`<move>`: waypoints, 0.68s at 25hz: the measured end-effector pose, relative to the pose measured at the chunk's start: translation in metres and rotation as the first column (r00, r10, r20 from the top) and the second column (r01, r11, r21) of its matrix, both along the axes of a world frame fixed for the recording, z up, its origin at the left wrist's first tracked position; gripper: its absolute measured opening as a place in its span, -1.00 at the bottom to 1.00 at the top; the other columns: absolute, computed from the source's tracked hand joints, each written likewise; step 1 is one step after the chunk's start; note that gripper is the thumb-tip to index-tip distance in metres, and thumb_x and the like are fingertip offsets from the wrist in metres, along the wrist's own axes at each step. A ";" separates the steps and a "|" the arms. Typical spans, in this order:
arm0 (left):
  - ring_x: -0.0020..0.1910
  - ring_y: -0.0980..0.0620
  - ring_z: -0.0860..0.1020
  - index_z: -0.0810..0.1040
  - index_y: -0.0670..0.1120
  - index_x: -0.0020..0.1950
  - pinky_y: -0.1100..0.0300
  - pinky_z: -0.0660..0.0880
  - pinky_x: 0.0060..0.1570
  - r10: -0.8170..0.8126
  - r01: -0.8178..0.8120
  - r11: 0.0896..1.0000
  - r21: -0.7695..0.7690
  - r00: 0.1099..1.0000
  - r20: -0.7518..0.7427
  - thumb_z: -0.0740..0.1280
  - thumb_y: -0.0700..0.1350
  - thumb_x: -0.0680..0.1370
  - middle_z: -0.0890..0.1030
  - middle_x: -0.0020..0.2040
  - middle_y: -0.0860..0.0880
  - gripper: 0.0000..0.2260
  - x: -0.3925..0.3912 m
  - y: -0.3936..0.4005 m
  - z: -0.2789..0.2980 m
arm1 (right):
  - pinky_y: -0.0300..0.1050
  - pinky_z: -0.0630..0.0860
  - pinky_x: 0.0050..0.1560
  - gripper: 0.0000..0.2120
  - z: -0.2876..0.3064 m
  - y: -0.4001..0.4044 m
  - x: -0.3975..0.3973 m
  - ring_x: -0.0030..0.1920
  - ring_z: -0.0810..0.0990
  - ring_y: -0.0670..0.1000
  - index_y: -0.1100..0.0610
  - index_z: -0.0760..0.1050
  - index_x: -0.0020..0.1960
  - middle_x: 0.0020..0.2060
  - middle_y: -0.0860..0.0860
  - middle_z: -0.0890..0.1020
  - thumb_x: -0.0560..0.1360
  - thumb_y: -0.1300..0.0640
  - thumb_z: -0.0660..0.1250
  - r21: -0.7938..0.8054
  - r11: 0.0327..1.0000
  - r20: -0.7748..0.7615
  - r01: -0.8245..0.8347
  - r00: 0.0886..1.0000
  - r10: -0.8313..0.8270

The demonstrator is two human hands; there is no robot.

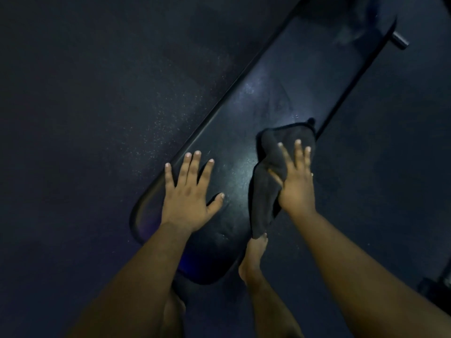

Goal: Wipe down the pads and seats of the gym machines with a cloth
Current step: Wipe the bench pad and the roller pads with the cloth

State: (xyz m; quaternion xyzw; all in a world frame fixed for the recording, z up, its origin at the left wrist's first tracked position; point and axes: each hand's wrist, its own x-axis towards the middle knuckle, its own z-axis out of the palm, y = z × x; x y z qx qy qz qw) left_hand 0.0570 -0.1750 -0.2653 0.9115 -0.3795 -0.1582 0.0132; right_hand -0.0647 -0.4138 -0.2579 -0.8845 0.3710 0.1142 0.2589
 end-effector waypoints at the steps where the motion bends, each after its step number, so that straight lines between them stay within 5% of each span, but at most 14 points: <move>1: 0.64 -0.15 0.00 0.18 -0.05 0.62 -0.38 -0.07 0.52 0.001 -0.001 1.000 -0.026 1.000 0.010 0.08 0.32 0.57 0.07 0.65 -0.16 -0.29 0.002 -0.002 0.000 | 0.51 0.02 0.48 -0.37 -0.002 -0.014 0.014 0.62 -0.26 0.00 -0.30 -0.02 0.60 0.63 -0.14 -0.20 0.64 -0.13 0.22 0.044 0.985 0.051 0.168 0.984 -0.170; 3: 0.63 -0.14 0.05 0.30 -0.08 0.54 -0.35 -0.06 0.53 -0.007 0.009 0.997 -0.079 1.000 0.026 0.10 0.30 0.58 0.15 0.63 -0.15 -0.35 0.010 -0.015 -0.001 | 0.49 0.02 0.49 -0.38 -0.001 -0.033 0.042 0.62 -0.21 0.01 -0.28 -0.02 0.61 0.63 -0.12 -0.19 0.68 0.03 0.20 0.127 0.882 0.101 0.453 0.879 -0.466; 5: 0.64 -0.11 -0.02 0.23 -0.08 0.58 -0.31 -0.07 0.55 -0.034 0.035 0.995 -0.095 0.999 0.013 0.07 0.32 0.61 0.08 0.65 -0.12 -0.34 0.024 -0.037 -0.001 | 0.38 0.03 0.54 -0.37 0.002 -0.019 0.049 0.63 -0.16 0.03 -0.24 -0.02 0.62 0.64 -0.09 -0.16 0.68 0.04 0.20 0.139 0.820 0.147 0.555 0.808 -0.571; 9: 0.65 -0.10 -0.10 0.02 -0.03 0.66 -0.31 -0.06 0.55 -0.112 0.113 0.992 -0.058 0.993 0.026 -0.04 0.33 0.62 -0.06 0.67 -0.11 -0.30 0.049 -0.089 -0.008 | 0.17 0.02 0.52 -0.11 0.009 0.031 0.026 0.62 -0.19 0.07 -0.22 -0.10 0.63 0.63 -0.12 -0.24 0.44 -0.46 0.20 0.246 0.846 0.171 0.473 0.838 -0.518; 13: 0.65 -0.09 -0.13 -0.04 0.00 0.67 -0.33 -0.06 0.54 -0.107 0.109 0.993 -0.042 0.993 0.046 -0.02 0.33 0.62 -0.10 0.67 -0.09 -0.30 0.053 -0.106 -0.014 | 0.26 0.22 0.48 -0.05 -0.002 -0.027 0.053 0.62 -0.07 0.19 -0.25 -0.17 0.62 0.62 -0.09 -0.28 0.43 -0.47 0.27 0.205 0.840 0.086 0.502 0.846 -0.526; 17: 0.65 -0.09 -0.14 -0.09 0.02 0.67 -0.35 -0.06 0.53 -0.112 0.112 0.994 -0.002 0.992 0.060 -0.04 0.36 0.61 -0.15 0.67 -0.07 -0.28 0.054 -0.108 -0.012 | 0.40 -0.05 0.54 -0.18 -0.012 -0.107 0.090 0.62 -0.24 0.20 -0.15 -0.15 0.64 0.63 -0.01 -0.23 0.53 -0.48 0.01 -0.059 0.951 0.018 0.304 0.953 -0.304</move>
